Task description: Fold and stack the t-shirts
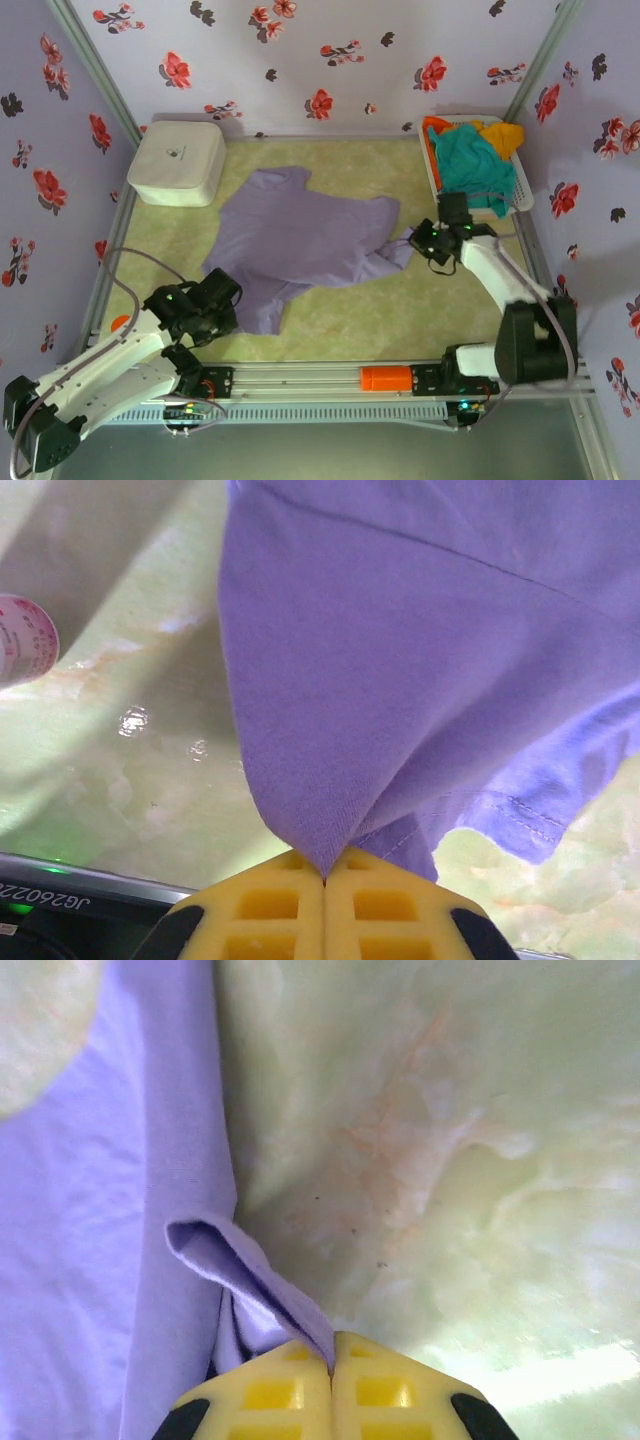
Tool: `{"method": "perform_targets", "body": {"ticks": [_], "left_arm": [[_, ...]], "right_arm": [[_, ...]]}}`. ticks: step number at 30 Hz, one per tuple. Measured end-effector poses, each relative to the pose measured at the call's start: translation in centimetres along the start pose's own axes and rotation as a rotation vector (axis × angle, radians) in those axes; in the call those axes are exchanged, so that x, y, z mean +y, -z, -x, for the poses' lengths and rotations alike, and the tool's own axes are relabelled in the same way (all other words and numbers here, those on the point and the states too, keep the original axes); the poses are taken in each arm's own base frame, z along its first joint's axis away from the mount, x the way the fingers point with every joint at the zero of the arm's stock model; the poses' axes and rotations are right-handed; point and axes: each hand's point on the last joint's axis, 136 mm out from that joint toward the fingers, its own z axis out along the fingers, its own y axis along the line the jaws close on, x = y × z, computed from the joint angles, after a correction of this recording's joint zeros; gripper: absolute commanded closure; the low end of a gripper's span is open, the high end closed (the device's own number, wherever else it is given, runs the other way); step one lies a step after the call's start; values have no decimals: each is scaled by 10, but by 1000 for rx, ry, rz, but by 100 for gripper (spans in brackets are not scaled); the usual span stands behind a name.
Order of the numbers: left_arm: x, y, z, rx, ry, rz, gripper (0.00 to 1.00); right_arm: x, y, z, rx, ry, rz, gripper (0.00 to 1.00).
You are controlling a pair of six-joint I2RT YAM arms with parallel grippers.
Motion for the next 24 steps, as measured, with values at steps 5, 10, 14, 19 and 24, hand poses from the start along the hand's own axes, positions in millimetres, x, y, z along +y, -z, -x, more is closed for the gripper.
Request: {"method": "perform_targets", "body": {"ticks": [5, 10, 14, 19, 24], "left_arm": [[-1, 8, 9, -19, 10, -2, 100], [5, 12, 14, -26, 16, 21, 100], [9, 14, 15, -28, 7, 36, 100], [11, 14, 14, -23, 0, 45, 100], [11, 14, 14, -22, -4, 46, 100]], "right_arm": [[-19, 60, 19, -106, -151, 61, 100], [-39, 53, -18, 41, -237, 42, 100], [-55, 51, -49, 133, -284, 9, 80], [-57, 64, -62, 148, -274, 16, 70], [-61, 71, -75, 174, -239, 6, 32]]}}
